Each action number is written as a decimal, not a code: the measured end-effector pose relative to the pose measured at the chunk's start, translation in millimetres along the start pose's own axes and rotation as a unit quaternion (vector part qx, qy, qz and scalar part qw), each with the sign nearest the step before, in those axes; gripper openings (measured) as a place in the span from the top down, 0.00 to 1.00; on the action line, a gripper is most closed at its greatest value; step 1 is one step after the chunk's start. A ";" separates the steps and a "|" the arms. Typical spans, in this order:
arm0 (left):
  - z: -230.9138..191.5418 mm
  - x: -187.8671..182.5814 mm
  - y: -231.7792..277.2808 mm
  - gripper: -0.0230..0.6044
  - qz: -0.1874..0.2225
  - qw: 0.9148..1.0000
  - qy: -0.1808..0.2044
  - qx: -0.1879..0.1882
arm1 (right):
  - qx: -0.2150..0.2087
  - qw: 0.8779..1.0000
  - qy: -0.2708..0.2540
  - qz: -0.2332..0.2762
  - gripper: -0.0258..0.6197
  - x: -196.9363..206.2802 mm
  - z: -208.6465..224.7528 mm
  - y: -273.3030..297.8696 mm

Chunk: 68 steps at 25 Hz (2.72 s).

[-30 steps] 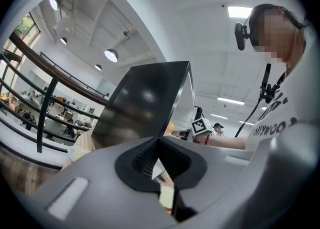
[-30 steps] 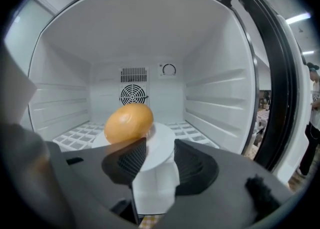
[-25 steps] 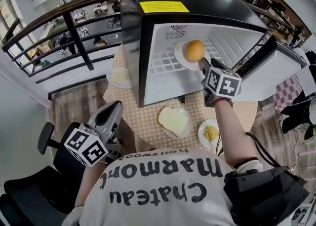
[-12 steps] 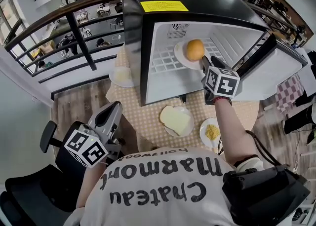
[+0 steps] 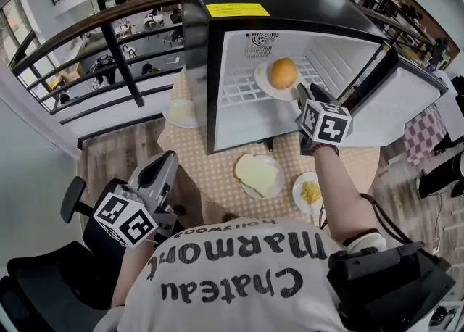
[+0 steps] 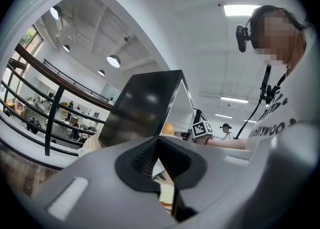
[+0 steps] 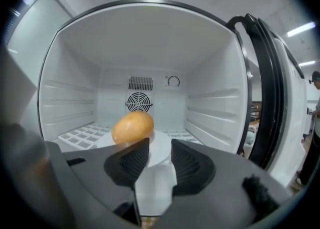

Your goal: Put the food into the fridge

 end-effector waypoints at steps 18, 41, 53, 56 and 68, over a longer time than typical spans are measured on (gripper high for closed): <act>78.1 23.7 -16.5 0.95 -0.020 1.000 0.009 0.005 | -0.011 0.998 0.051 0.039 0.90 6.7 23.6 -101.3; 316.3 132.7 -55.0 0.95 -0.048 0.998 0.014 0.050 | 0.009 0.995 0.095 0.020 0.93 139.4 158.0 -388.4; 359.5 169.3 -84.4 0.95 -0.067 0.997 0.013 0.037 | 0.012 0.994 0.111 -0.013 0.94 202.0 173.4 -445.7; 361.7 174.2 -88.1 0.95 -0.069 0.997 0.010 0.036 | 0.011 0.994 0.108 -0.016 0.94 206.5 172.8 -449.6; 379.2 176.5 -94.6 0.95 -0.071 0.997 0.007 0.028 | 0.016 0.993 0.115 -0.035 0.94 221.9 185.8 -466.3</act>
Point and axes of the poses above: the fingertips, and each gripper's own axes: y forward along the fingers, z to its right, x out of its underside, the point moved 1 cm from there along -y, backward along the fingers, and after that the axes turned 6 degrees about x, right-handed, at the moved point
